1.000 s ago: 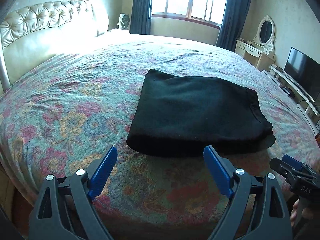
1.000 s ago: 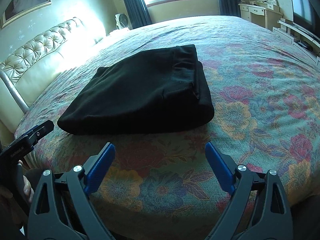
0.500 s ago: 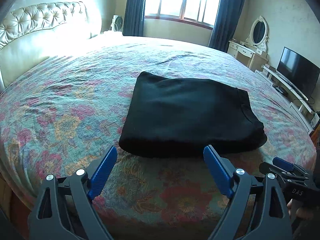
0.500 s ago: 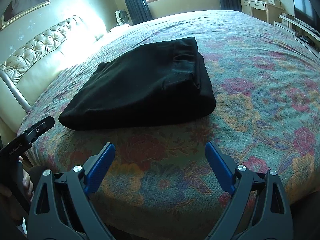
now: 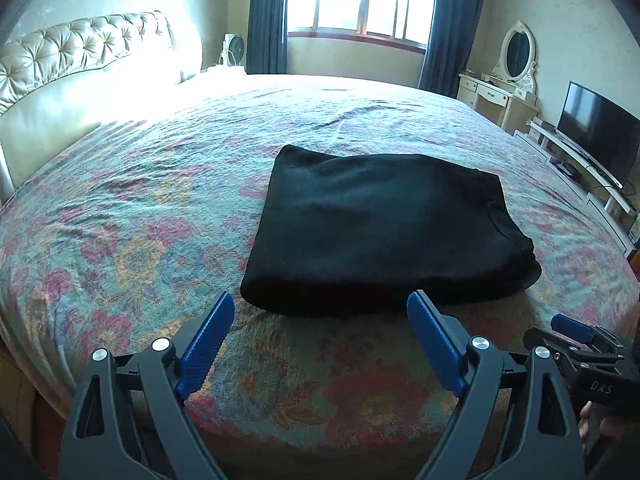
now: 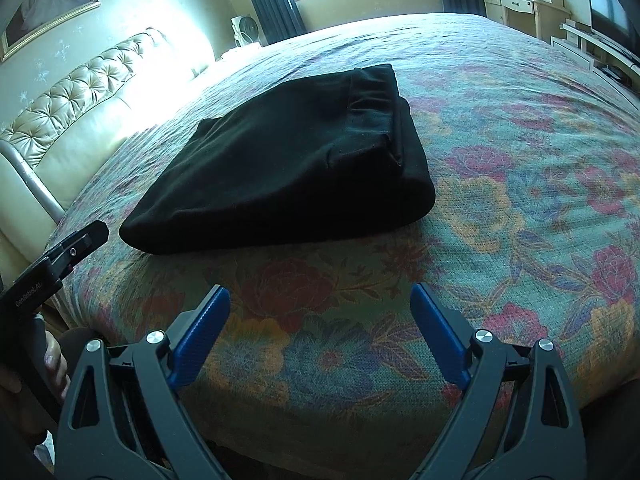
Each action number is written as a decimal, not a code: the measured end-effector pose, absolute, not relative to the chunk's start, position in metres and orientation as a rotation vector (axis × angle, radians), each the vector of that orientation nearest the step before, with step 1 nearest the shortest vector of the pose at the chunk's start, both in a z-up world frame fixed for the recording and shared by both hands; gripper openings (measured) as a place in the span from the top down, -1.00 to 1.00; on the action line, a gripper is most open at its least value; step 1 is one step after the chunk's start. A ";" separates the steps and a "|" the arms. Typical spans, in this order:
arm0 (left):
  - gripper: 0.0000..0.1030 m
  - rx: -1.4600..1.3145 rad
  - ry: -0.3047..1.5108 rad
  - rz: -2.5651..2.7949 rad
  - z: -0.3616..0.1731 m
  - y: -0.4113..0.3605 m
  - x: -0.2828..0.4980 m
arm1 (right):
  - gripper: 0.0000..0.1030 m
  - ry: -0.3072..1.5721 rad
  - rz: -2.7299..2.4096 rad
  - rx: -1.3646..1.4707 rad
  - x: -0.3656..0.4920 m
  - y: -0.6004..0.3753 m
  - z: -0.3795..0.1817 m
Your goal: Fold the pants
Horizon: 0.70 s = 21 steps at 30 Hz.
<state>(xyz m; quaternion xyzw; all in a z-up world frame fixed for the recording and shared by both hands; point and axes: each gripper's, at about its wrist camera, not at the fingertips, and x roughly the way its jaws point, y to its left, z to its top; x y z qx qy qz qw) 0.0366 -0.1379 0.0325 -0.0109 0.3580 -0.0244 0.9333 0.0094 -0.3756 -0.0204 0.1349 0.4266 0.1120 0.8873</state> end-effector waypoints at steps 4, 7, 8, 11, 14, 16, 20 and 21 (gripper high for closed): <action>-0.77 -0.020 0.717 -0.057 0.036 -0.141 0.036 | -0.78 0.892 0.236 0.282 0.009 -0.374 -0.021; -0.78 -0.022 0.694 -0.064 0.039 -0.142 0.033 | -0.78 0.895 0.238 0.286 0.010 -0.374 -0.021; -0.78 -0.014 0.680 -0.065 0.040 -0.142 0.032 | -0.78 0.896 0.239 0.287 0.010 -0.374 -0.022; -0.78 0.042 0.638 -0.026 0.044 -0.147 0.025 | -0.78 0.904 0.242 0.289 0.010 -0.373 -0.023; -0.78 0.050 0.638 -0.029 0.044 -0.149 0.024 | -0.78 0.907 0.245 0.292 0.010 -0.372 -0.024; -0.78 0.032 0.643 -0.039 0.044 -0.148 0.024 | -0.78 0.908 0.245 0.291 0.009 -0.372 -0.025; -0.78 0.027 0.625 -0.069 0.047 -0.149 0.020 | -0.78 0.908 0.243 0.288 0.009 -0.371 -0.026; -0.78 0.035 0.612 -0.071 0.048 -0.150 0.019 | -0.78 0.910 0.244 0.290 0.008 -0.371 -0.026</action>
